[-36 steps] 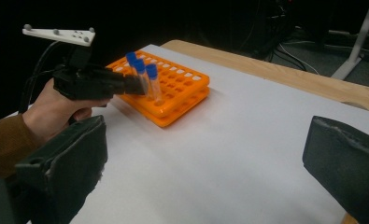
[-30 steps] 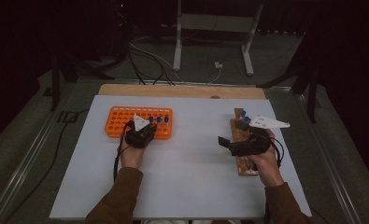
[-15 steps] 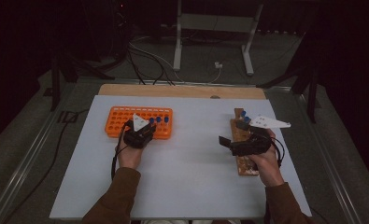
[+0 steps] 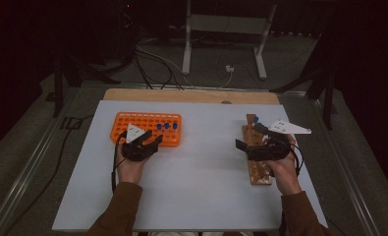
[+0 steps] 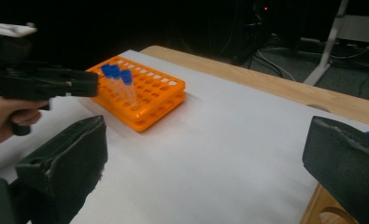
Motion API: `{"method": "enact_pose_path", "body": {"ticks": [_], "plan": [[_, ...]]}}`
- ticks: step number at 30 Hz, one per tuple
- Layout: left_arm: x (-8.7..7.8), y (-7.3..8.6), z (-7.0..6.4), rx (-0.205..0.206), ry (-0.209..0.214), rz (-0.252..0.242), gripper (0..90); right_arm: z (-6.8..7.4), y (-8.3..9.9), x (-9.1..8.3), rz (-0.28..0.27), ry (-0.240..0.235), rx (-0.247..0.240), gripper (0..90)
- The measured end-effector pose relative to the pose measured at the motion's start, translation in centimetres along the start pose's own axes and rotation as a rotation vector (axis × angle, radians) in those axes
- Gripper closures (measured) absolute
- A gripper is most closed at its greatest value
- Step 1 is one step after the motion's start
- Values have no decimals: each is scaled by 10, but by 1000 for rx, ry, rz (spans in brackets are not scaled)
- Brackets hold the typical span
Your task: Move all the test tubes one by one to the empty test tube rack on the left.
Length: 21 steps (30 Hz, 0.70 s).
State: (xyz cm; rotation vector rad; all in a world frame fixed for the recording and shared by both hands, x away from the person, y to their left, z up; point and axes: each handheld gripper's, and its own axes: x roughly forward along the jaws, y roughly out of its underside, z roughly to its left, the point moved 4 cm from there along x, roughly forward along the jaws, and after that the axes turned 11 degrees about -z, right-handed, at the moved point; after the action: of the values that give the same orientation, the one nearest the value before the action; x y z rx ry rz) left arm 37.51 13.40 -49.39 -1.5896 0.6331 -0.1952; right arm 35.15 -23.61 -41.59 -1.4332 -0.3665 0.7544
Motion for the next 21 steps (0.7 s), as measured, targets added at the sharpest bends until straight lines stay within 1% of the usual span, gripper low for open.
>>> {"method": "enact_pose_path", "body": {"ticks": [1,2,4,5,7,11,13,15,17,19,21], "plan": [[-4,-1,-1,-4,6,-11,504,-1,0,0,-2,4,2,4],[-7,-3,-2,-11,19,-22,492,-1,-1,0,-3,14,-8,4],[-14,-5,-5,-15,23,-30,408,-2,-2,-1,-2,31,-28,4],[-17,-6,-6,-12,34,-36,380,-2,-2,-1,-5,34,-32,4],[-23,-8,-9,-7,39,-46,344,-3,-3,-1,-10,37,-28,4],[-33,-7,-14,2,20,-49,185,-10,-4,-2,-15,55,-21,4],[-38,-6,-14,1,17,-48,162,-14,-4,-3,-19,63,-13,4],[-42,-6,-14,-4,10,-49,103,-19,-5,-5,-24,81,-11,4],[-43,-8,-13,-2,-6,-46,37,-24,-6,-7,-32,95,-3,4],[-44,-9,-13,2,-2,-47,7,-30,-5,-9,-35,114,1,5],[-43,-10,-14,2,-1,-50,7,-36,-4,-11,-33,134,7,19]]}}
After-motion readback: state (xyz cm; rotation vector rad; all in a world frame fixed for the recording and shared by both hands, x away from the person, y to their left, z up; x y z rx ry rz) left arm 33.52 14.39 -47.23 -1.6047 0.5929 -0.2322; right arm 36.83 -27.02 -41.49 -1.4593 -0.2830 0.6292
